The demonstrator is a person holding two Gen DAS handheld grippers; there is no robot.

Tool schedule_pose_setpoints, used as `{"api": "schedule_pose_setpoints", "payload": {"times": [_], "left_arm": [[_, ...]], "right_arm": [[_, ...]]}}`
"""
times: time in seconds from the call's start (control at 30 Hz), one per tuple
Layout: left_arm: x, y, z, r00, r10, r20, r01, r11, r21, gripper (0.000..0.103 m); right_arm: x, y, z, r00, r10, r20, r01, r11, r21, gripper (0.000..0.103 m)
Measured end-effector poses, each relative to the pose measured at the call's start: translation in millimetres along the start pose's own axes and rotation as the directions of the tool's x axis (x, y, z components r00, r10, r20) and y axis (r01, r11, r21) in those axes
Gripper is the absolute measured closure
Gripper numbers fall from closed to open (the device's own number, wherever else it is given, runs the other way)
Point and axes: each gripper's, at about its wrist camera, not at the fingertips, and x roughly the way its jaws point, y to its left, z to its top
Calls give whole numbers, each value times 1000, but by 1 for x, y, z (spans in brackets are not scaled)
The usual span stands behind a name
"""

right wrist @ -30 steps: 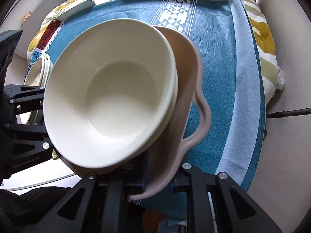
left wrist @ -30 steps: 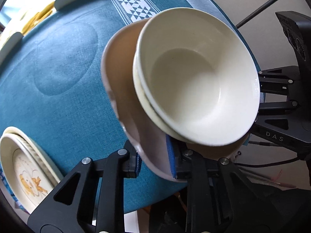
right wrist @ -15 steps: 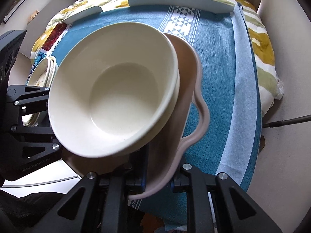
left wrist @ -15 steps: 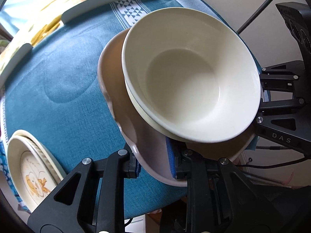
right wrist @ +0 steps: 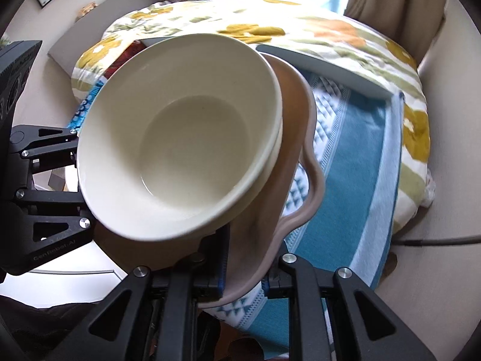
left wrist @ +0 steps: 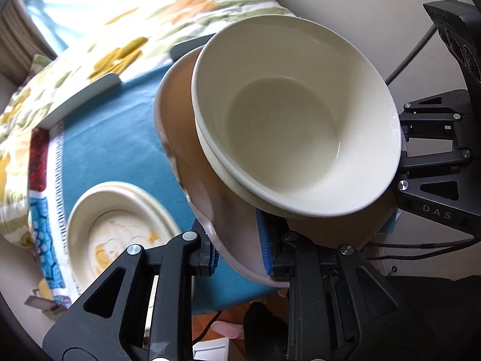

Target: Organize plates and bowls

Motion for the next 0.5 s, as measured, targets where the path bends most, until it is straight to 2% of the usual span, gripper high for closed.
{"api": "schedule_pose_setpoints", "payload": {"times": [0.23, 0.5], "left_arm": [[-26, 62, -32, 1000, 22, 13, -22, 999, -25, 84], [-24, 130, -67, 999, 30, -16, -30, 999, 11, 84]], "right_arm": [[6, 62, 22, 1000, 17, 20, -16, 1000, -14, 87], [37, 127, 37, 1000, 29, 2, -29, 999, 27, 87]]}}
